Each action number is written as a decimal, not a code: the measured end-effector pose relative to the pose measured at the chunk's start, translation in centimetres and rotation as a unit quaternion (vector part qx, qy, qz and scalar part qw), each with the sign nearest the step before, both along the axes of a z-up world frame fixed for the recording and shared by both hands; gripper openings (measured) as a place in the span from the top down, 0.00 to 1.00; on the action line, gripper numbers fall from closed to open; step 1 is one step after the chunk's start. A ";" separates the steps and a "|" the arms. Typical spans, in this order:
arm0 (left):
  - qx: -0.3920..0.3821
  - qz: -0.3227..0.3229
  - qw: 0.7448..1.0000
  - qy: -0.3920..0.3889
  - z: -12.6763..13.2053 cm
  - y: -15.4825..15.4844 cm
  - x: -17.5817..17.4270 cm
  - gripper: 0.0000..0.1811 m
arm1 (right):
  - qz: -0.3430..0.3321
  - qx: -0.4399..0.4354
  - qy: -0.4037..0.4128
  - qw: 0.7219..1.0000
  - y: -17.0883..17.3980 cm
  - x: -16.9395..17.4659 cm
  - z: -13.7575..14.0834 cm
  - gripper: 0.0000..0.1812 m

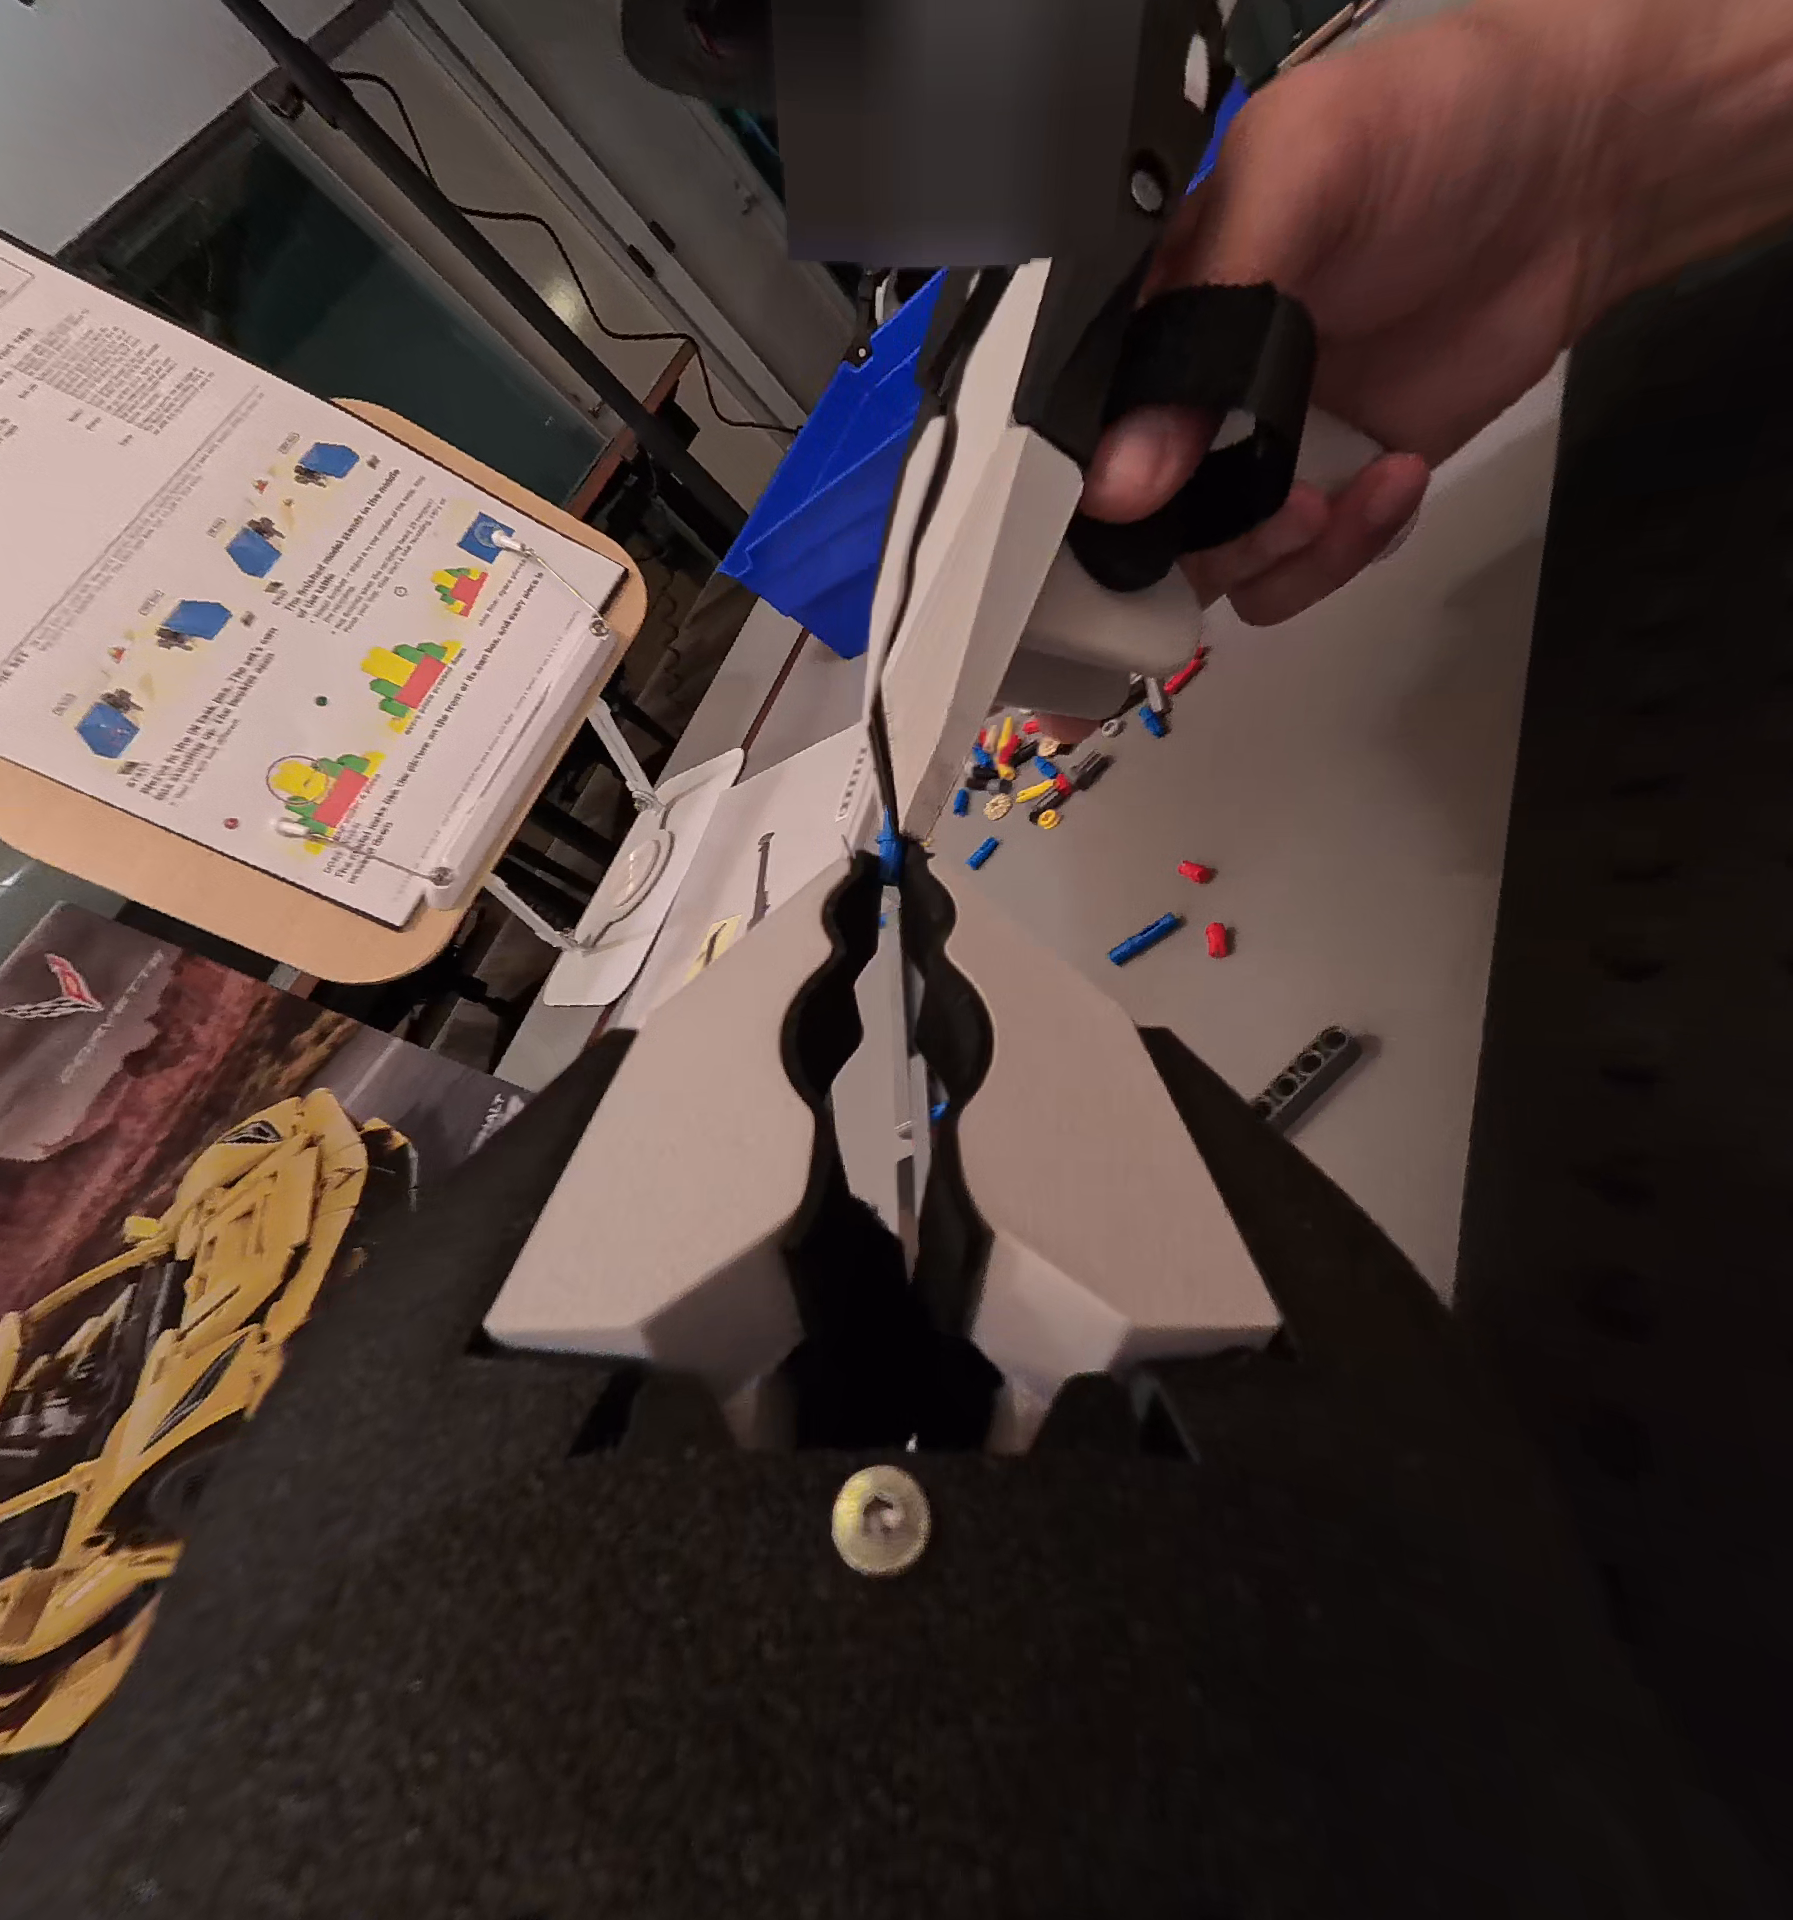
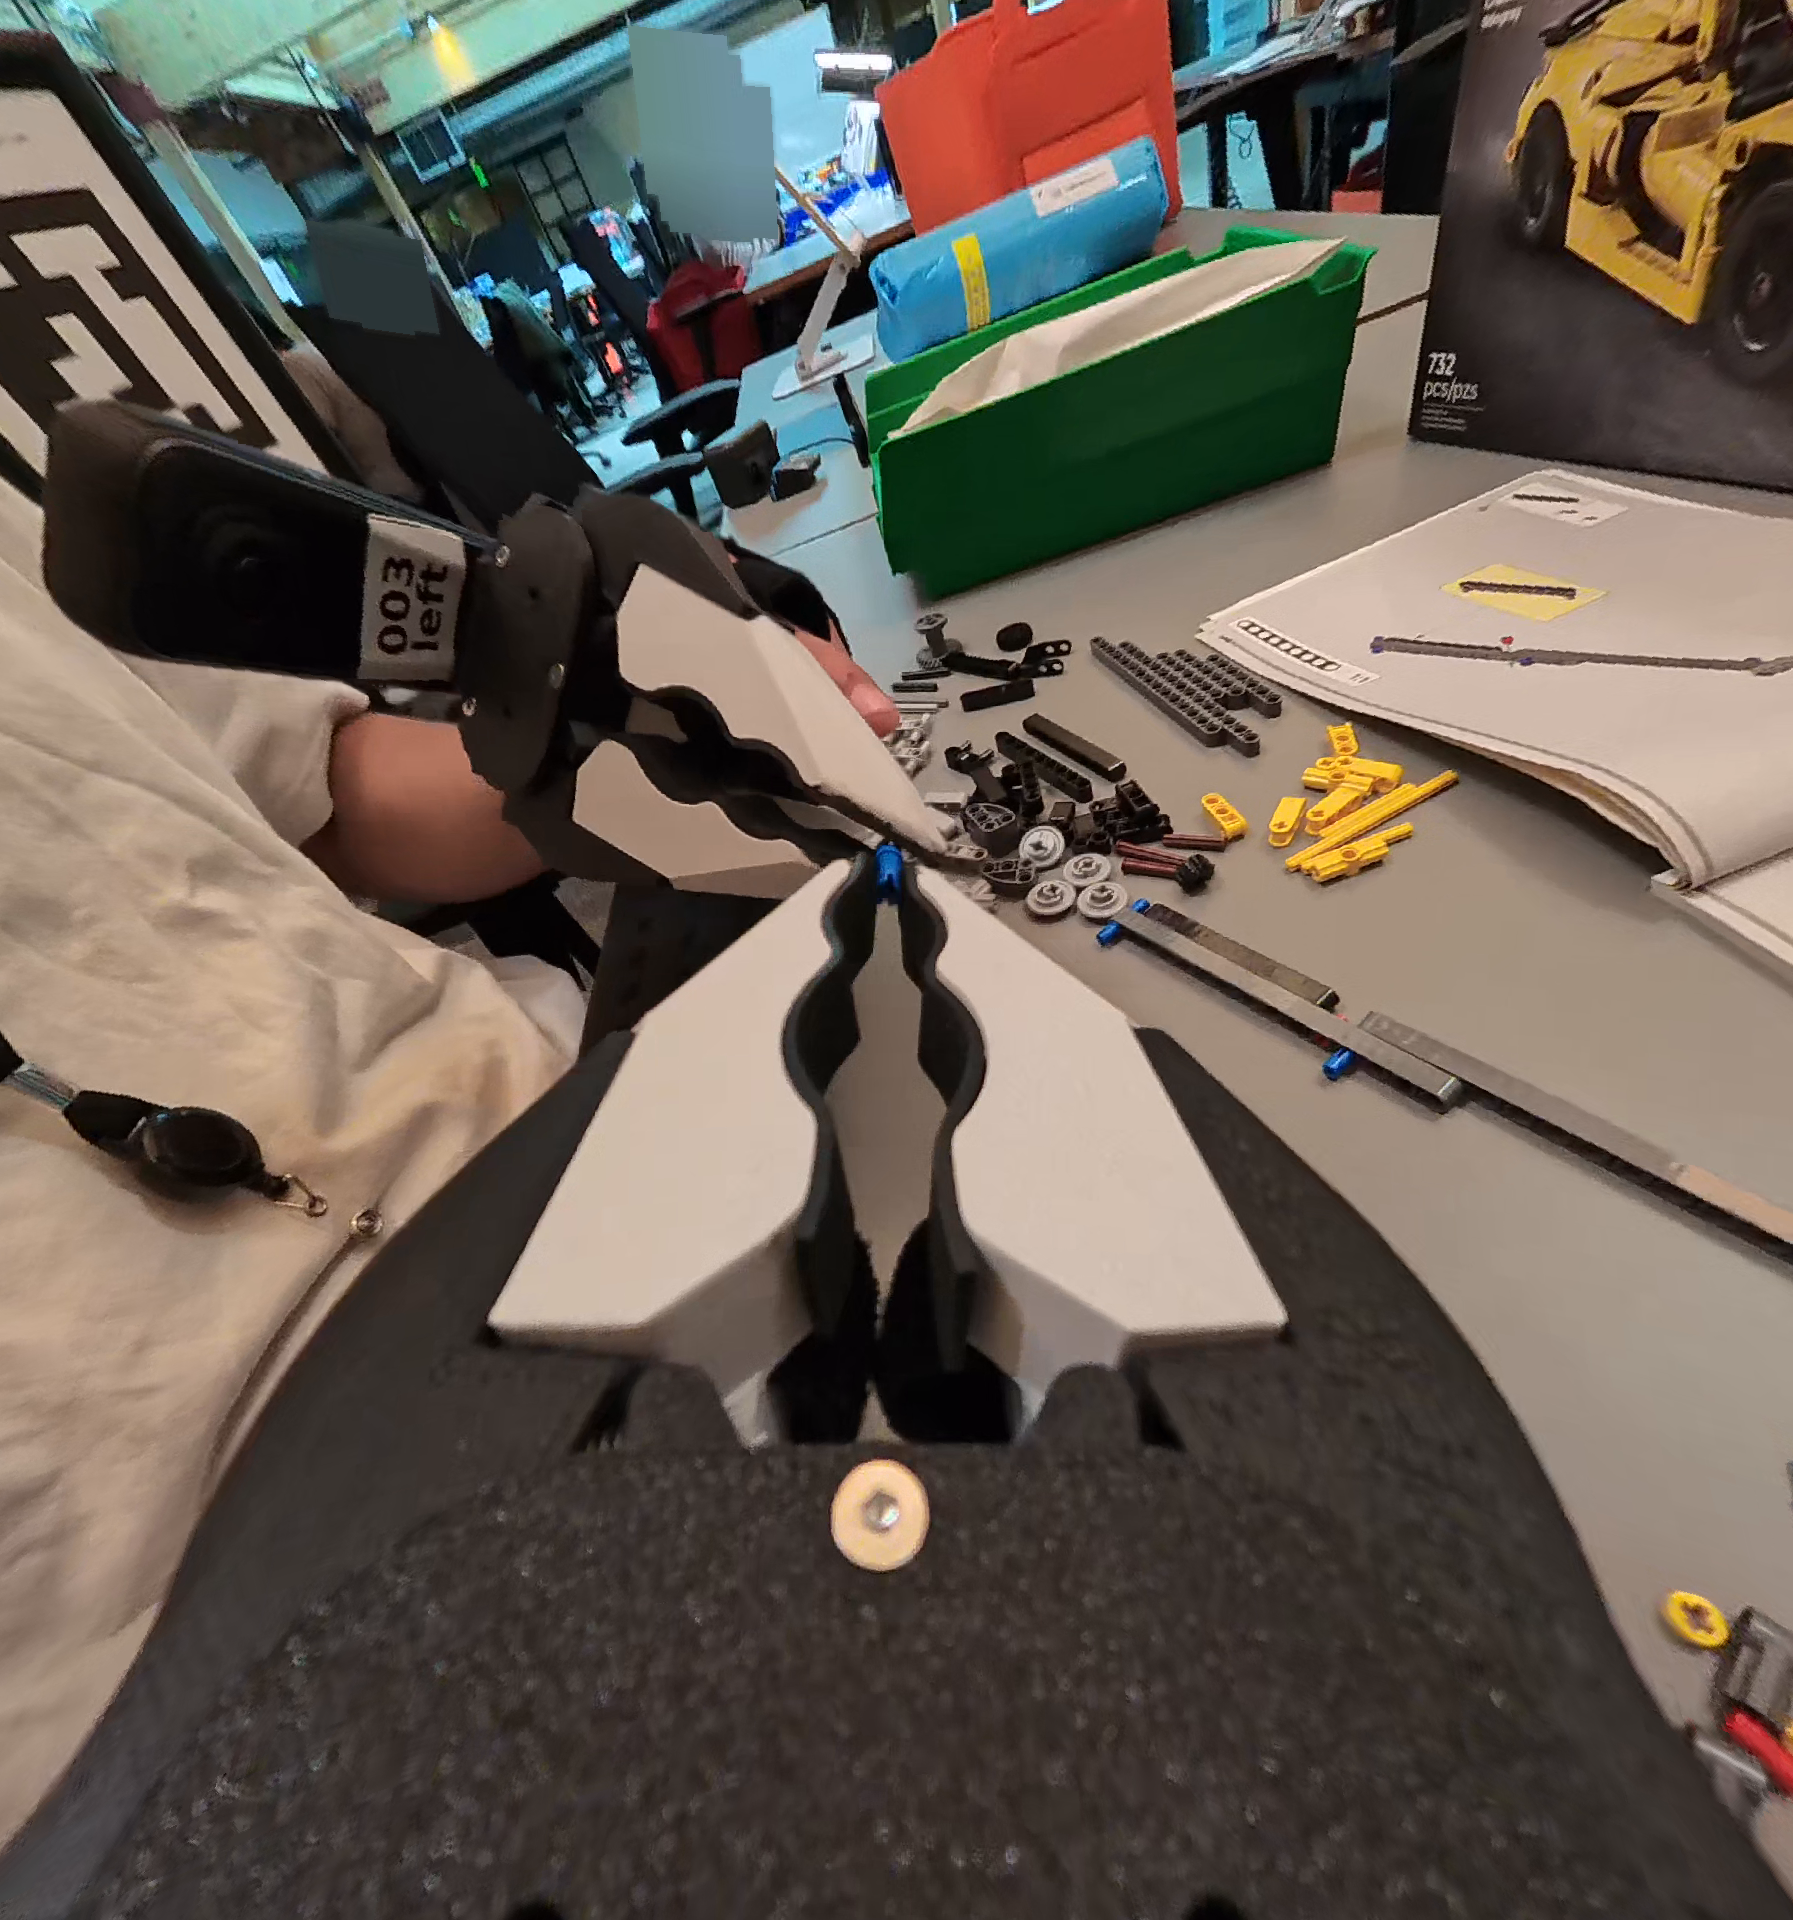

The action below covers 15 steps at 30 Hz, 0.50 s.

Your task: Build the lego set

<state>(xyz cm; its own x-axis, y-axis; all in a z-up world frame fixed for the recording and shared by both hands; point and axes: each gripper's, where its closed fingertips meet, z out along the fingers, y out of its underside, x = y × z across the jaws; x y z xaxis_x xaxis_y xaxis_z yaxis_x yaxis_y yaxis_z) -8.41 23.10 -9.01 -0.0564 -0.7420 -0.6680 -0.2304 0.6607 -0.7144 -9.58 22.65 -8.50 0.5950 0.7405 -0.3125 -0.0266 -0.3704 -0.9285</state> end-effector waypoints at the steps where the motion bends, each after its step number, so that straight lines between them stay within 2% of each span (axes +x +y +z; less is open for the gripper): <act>1: -0.007 -0.002 1.000 0.001 -0.1 -0.1 0.1 0.99 | 0.001 0.000 0.009 1.000 -0.1 0.1 0.0 0.98; 10: -0.016 -0.007 1.000 0.017 -1.1 -0.7 0.9 0.99 | -0.014 -0.002 0.046 0.999 -0.5 0.9 -0.6 0.99; 13: -0.054 -0.023 0.995 0.080 -3.0 -0.4 0.7 0.96 | -0.058 0.012 0.036 0.998 0.1 2.5 -0.8 1.00; 15: -0.078 -0.058 0.984 0.150 -4.7 -0.2 -0.1 0.94 | -0.092 0.012 0.000 0.996 0.5 3.9 -2.0 1.00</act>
